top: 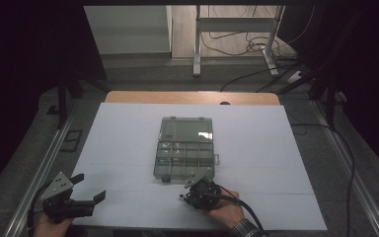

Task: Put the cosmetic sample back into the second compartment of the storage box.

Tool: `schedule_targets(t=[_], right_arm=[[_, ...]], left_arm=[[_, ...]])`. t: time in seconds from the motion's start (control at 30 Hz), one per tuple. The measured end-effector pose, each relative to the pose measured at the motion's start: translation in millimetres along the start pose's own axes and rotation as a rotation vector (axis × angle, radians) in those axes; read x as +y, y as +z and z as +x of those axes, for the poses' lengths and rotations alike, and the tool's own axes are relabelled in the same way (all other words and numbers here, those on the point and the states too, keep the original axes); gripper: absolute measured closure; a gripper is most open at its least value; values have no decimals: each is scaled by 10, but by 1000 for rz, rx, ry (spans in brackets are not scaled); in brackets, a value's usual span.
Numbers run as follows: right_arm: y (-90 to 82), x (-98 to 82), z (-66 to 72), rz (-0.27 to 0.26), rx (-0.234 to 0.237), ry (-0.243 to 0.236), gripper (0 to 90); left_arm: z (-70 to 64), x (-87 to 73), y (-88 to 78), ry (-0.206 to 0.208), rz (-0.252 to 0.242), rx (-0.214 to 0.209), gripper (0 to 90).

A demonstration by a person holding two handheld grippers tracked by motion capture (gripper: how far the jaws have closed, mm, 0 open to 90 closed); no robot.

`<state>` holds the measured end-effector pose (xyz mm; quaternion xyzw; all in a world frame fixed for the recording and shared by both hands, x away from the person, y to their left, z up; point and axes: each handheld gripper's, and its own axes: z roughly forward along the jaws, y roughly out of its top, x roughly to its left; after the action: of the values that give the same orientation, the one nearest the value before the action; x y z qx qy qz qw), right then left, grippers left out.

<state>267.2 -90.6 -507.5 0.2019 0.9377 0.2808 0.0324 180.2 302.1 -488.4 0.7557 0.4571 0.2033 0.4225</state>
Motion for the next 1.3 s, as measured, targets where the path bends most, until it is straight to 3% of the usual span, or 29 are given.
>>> schedule_targets(t=[0.53,1.3], right_arm=[[-154,81,-93,-81,-30,36,810],[-171,271,-273,-157,-73,58,810]], left_arm=[[-1,2,5,-1,2,1,24],[1,4,10,-3,6,5,26]])
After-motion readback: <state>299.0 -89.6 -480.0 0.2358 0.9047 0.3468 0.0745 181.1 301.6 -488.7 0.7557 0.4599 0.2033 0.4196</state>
